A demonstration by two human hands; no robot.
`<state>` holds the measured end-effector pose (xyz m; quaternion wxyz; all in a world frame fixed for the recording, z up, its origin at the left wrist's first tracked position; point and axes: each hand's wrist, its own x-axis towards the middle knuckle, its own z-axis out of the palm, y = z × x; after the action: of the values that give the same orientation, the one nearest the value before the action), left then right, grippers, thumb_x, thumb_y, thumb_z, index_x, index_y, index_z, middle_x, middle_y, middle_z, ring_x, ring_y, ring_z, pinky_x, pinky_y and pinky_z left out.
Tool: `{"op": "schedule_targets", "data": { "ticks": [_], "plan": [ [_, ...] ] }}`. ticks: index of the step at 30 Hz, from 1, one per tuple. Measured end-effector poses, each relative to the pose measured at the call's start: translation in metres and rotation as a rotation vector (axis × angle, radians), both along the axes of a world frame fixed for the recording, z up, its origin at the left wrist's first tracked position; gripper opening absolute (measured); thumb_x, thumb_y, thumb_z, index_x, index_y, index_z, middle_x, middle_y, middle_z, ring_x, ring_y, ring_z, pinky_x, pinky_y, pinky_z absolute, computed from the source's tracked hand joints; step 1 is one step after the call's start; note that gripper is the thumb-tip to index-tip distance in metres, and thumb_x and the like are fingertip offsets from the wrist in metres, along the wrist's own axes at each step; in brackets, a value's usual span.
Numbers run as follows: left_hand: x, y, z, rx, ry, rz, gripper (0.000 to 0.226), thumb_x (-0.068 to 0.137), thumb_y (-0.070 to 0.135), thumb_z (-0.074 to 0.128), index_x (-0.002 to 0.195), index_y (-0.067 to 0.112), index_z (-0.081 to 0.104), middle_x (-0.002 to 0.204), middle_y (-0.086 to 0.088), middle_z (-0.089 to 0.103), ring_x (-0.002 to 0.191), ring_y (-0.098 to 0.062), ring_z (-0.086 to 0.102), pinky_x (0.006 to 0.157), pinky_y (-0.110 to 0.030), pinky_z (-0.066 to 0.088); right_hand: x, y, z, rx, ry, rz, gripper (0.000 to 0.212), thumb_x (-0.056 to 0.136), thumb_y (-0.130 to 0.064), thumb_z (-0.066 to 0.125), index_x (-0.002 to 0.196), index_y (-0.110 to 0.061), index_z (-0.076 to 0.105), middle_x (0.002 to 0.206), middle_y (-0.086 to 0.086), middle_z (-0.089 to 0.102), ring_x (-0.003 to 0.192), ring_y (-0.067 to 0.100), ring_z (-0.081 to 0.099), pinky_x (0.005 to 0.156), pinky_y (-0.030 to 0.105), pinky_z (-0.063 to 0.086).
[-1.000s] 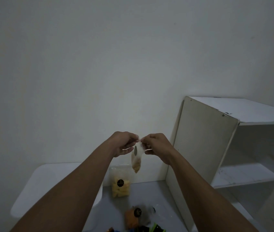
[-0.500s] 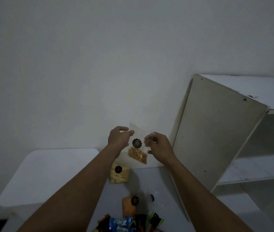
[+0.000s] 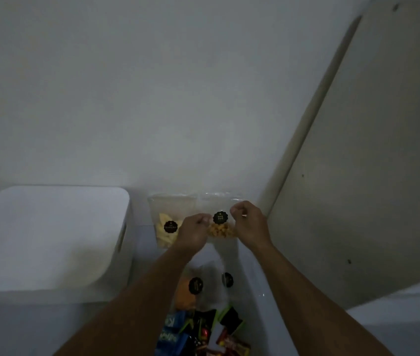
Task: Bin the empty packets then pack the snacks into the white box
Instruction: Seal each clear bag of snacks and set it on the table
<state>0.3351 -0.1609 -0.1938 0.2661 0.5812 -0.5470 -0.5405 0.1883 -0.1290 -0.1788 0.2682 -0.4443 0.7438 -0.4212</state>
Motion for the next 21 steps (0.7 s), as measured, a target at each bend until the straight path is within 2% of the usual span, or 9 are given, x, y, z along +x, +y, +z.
{"op": "schedule_targets", "data": {
  "ticks": [3,6,9,10,11,13,17,19,21],
  "plan": [
    [-0.013,-0.005,-0.027,0.021,-0.032,0.032,0.032,0.102,0.026,0.046,0.116,0.008,0.067,0.106,-0.016,0.067,0.1,-0.032,0.062,0.086,-0.042,0.05,-0.006,-0.008,-0.034,0.085,-0.022,0.025,0.008,0.098,-0.016,0.053,0.096,-0.015,0.061,0.084,-0.009,0.059,0.083,0.013,0.058,0.069,0.025,0.043],
    [-0.025,-0.012,-0.048,0.03,-0.106,0.011,0.024,0.1,0.019,0.048,0.107,0.008,0.068,0.1,-0.013,0.064,0.093,-0.026,0.059,0.085,-0.042,0.053,-0.011,-0.019,-0.064,0.135,-0.096,0.008,0.006,0.099,-0.014,0.051,0.102,-0.016,0.056,0.089,-0.002,0.06,0.089,0.02,0.06,0.074,0.028,0.049],
    [-0.035,-0.021,-0.065,0.092,-0.094,0.069,0.028,0.1,0.02,0.041,0.085,0.014,0.063,0.089,-0.015,0.055,0.081,-0.022,0.053,0.073,-0.035,0.045,-0.015,-0.029,-0.078,0.198,-0.14,-0.004,0.026,0.098,-0.013,0.049,0.124,-0.011,0.048,0.103,0.007,0.059,0.094,0.021,0.058,0.078,0.027,0.048],
    [-0.039,-0.024,-0.069,0.109,-0.078,0.09,0.027,0.099,0.019,0.04,0.094,0.015,0.066,0.098,-0.016,0.058,0.088,-0.024,0.056,0.079,-0.035,0.047,-0.016,-0.031,-0.081,0.212,-0.168,-0.008,0.032,0.097,-0.011,0.048,0.13,-0.011,0.043,0.105,0.008,0.059,0.095,0.021,0.058,0.081,0.029,0.049],
    [-0.04,-0.028,-0.072,0.127,-0.057,0.116,0.029,0.099,0.019,0.041,0.113,0.015,0.066,0.113,-0.016,0.06,0.1,-0.027,0.058,0.089,-0.039,0.051,-0.016,-0.032,-0.083,0.228,-0.194,-0.008,0.037,0.097,-0.009,0.046,0.133,-0.012,0.04,0.106,0.008,0.059,0.096,0.021,0.058,0.085,0.031,0.05],
    [-0.043,-0.032,-0.075,0.164,-0.045,0.15,0.041,0.098,0.019,0.043,0.138,0.013,0.052,0.135,-0.015,0.054,0.117,-0.031,0.055,0.101,-0.046,0.049,-0.017,-0.034,-0.086,0.248,-0.243,-0.001,0.044,0.094,-0.005,0.045,0.136,-0.014,0.036,0.105,0.007,0.058,0.099,0.022,0.058,0.089,0.035,0.051],
    [-0.041,-0.034,-0.077,0.179,-0.054,0.132,0.048,0.096,0.008,0.043,0.144,0.012,0.042,0.138,-0.021,0.052,0.122,-0.038,0.053,0.1,-0.044,0.049,-0.019,-0.032,-0.085,0.235,-0.283,0.01,0.051,0.093,-0.004,0.047,0.142,-0.014,0.036,0.111,0.003,0.056,0.102,0.02,0.056,0.091,0.031,0.048],
    [-0.035,-0.027,-0.074,0.163,-0.067,0.124,0.051,0.095,0.005,0.046,0.145,0.009,0.04,0.135,-0.023,0.053,0.12,-0.041,0.055,0.089,-0.037,0.051,-0.019,-0.024,-0.079,0.241,-0.28,0.025,0.049,0.096,-0.009,0.048,0.143,-0.014,0.036,0.118,0.005,0.058,0.102,0.018,0.056,0.088,0.028,0.046],
    [-0.025,-0.018,-0.071,0.12,-0.095,0.118,0.047,0.094,0.006,0.048,0.141,0.009,0.047,0.133,-0.023,0.056,0.117,-0.041,0.057,0.091,-0.04,0.052,-0.018,-0.013,-0.072,0.268,-0.241,0.036,0.05,0.096,-0.016,0.053,0.143,-0.016,0.037,0.125,0.007,0.058,0.105,0.02,0.057,0.085,0.026,0.044]
  ]
}}
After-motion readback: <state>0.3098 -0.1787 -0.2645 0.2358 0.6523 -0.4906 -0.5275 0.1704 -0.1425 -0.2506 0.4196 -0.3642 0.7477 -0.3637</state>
